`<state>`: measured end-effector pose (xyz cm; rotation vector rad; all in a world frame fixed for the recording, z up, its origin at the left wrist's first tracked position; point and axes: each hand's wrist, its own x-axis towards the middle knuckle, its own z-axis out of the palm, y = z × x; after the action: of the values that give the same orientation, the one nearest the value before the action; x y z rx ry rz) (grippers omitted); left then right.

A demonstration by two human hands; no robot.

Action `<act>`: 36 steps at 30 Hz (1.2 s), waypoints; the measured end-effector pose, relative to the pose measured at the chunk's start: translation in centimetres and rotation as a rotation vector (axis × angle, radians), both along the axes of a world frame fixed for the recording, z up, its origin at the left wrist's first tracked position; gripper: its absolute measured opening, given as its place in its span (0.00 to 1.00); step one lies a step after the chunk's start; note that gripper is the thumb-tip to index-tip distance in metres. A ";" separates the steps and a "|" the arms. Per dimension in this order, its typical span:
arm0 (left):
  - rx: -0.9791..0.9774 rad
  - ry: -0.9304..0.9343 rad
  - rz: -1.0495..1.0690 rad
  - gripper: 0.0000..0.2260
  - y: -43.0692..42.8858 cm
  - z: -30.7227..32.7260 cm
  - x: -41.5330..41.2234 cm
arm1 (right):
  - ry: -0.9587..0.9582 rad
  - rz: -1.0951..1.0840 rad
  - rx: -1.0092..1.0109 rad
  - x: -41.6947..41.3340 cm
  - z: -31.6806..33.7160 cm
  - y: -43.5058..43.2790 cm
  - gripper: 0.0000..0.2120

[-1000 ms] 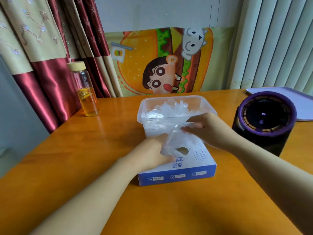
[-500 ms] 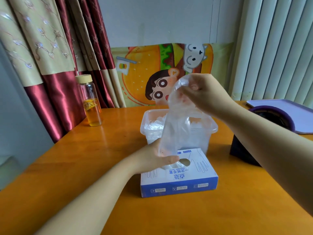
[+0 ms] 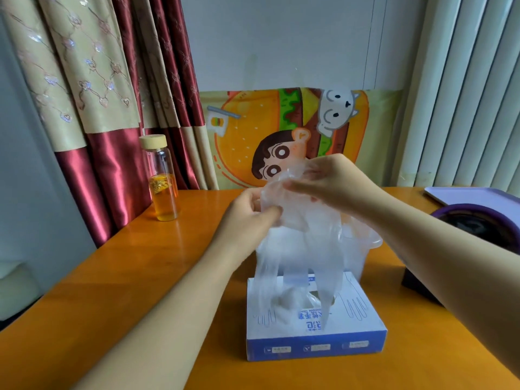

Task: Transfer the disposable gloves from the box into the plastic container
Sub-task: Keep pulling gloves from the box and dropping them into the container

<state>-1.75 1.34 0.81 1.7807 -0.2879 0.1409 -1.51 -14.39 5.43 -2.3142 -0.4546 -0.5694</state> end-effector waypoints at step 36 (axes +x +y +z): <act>1.622 0.088 -0.507 0.28 -5.9 -2.0 13.4 | 0.620 -0.262 -0.899 7.7 -6.6 -5.9 0.27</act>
<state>11.69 -4.57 -1.20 3.1792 -0.9447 -0.7471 6.15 -20.25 -1.15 -3.2422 -0.0926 0.3521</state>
